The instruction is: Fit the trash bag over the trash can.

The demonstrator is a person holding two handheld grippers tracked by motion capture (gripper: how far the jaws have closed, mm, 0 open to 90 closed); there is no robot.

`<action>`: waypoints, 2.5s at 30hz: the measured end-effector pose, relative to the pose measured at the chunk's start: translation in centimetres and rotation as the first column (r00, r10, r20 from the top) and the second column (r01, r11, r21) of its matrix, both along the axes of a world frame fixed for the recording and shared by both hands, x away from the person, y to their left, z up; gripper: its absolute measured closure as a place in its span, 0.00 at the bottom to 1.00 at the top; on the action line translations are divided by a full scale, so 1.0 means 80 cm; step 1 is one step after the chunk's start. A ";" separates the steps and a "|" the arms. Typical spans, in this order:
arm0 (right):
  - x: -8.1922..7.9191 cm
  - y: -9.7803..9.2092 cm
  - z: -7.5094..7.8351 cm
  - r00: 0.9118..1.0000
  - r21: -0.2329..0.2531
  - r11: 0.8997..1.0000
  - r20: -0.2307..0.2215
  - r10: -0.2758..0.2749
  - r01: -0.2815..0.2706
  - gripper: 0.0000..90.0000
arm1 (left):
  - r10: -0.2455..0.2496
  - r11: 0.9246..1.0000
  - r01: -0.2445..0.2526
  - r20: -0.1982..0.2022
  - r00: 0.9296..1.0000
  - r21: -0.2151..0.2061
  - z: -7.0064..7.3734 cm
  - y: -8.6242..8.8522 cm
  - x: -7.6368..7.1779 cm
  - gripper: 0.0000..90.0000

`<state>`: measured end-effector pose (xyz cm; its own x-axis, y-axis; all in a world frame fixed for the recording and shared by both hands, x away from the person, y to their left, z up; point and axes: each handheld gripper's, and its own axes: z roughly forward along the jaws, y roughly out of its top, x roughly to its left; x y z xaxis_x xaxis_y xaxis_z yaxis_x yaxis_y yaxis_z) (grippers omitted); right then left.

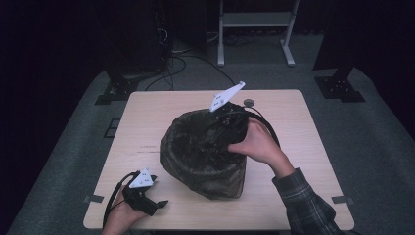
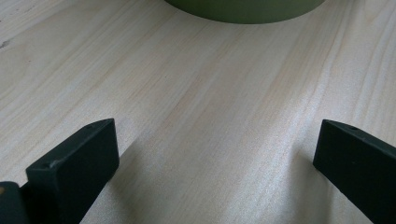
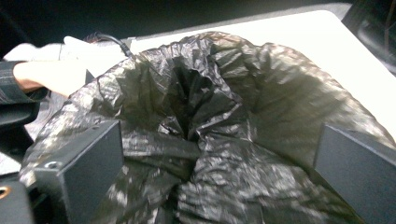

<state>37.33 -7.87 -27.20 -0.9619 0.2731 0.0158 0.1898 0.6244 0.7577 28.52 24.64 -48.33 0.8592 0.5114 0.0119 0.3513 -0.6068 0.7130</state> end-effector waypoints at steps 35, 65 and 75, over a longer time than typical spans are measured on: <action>-0.091 -0.205 -0.092 0.959 0.278 0.924 0.030 -0.282 0.263 0.00 | 0.001 1.000 -0.001 -0.002 1.000 -0.001 0.000 0.000 0.000 0.00; -0.103 -0.183 -0.205 0.950 0.089 0.946 -0.028 -0.310 0.311 0.00 | 0.000 1.000 0.000 -0.001 1.000 0.001 0.000 0.000 0.000 0.00; -0.104 -0.167 -0.243 0.951 -0.030 0.952 -0.041 -0.307 0.306 0.00 | -0.003 1.000 0.003 -0.001 1.000 0.001 0.000 0.000 0.000 0.00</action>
<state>29.00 -21.26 -46.60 -0.8302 0.5555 0.0469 0.4081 0.5482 0.7300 28.51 24.63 -48.33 0.8608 0.5088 0.0118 0.3500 -0.6085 0.7122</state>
